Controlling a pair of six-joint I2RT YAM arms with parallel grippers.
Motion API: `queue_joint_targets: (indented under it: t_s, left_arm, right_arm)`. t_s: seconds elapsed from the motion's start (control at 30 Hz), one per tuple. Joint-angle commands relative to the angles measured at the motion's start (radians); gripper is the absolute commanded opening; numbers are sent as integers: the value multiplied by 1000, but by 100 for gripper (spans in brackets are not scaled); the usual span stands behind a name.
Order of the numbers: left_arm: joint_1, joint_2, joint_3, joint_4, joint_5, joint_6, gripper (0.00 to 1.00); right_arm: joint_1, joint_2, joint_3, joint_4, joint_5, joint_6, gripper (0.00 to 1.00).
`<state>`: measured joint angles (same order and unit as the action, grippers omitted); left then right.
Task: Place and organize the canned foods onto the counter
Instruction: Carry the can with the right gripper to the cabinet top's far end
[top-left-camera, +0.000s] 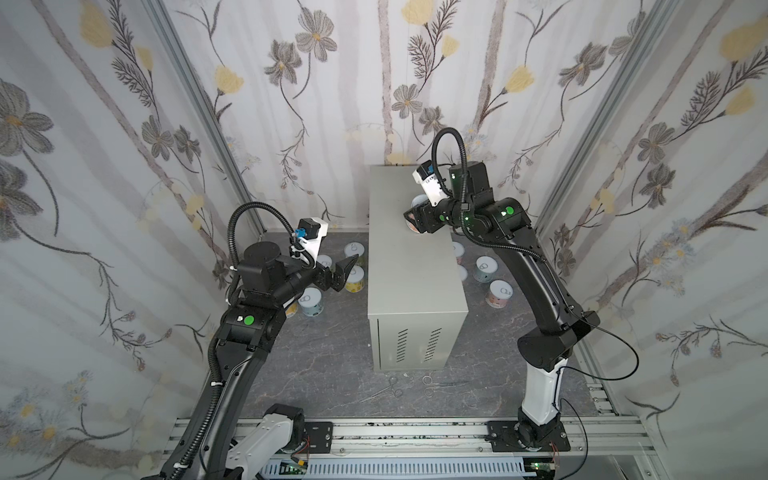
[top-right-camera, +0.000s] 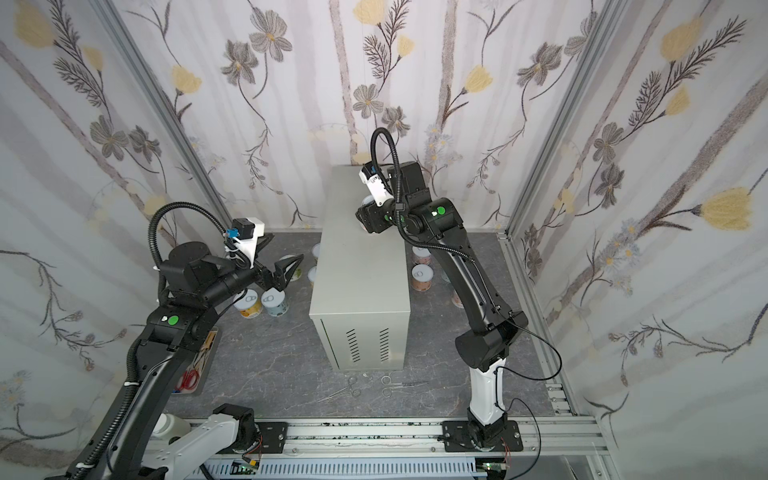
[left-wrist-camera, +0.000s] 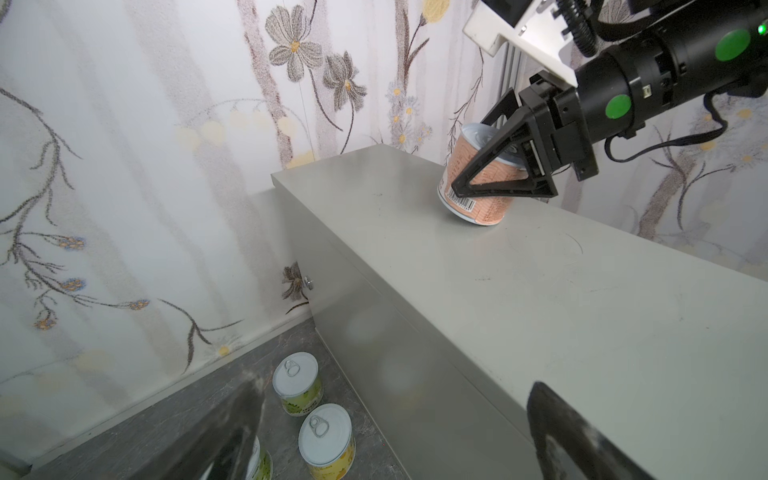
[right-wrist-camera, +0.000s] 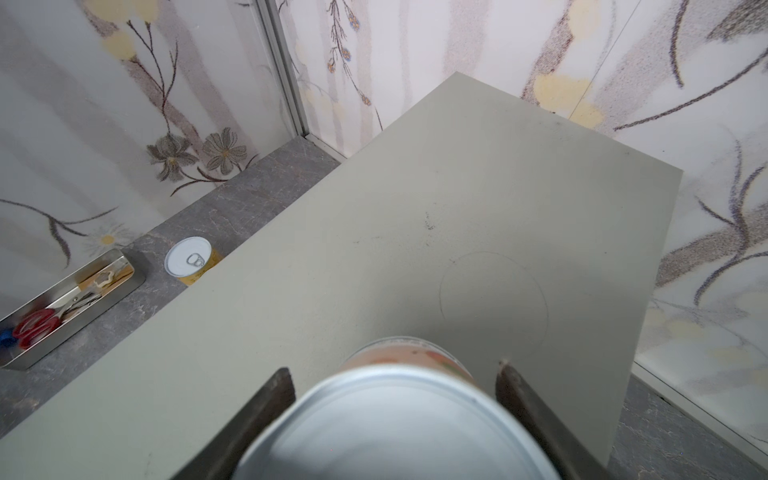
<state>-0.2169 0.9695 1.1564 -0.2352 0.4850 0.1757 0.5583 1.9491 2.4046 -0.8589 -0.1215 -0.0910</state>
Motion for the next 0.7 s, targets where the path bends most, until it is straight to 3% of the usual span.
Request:
queue_joint_targets:
  t_s: [0.0,0.67]
  left_arm:
    - [-1,-2,-6,47,-5,2,100]
    - [-1,-4,-6,34,-10,20,100]
  right_arm:
    - [-1,10,-27,15,29,22,73]
    - [-13,71,-28,77,95,48,70]
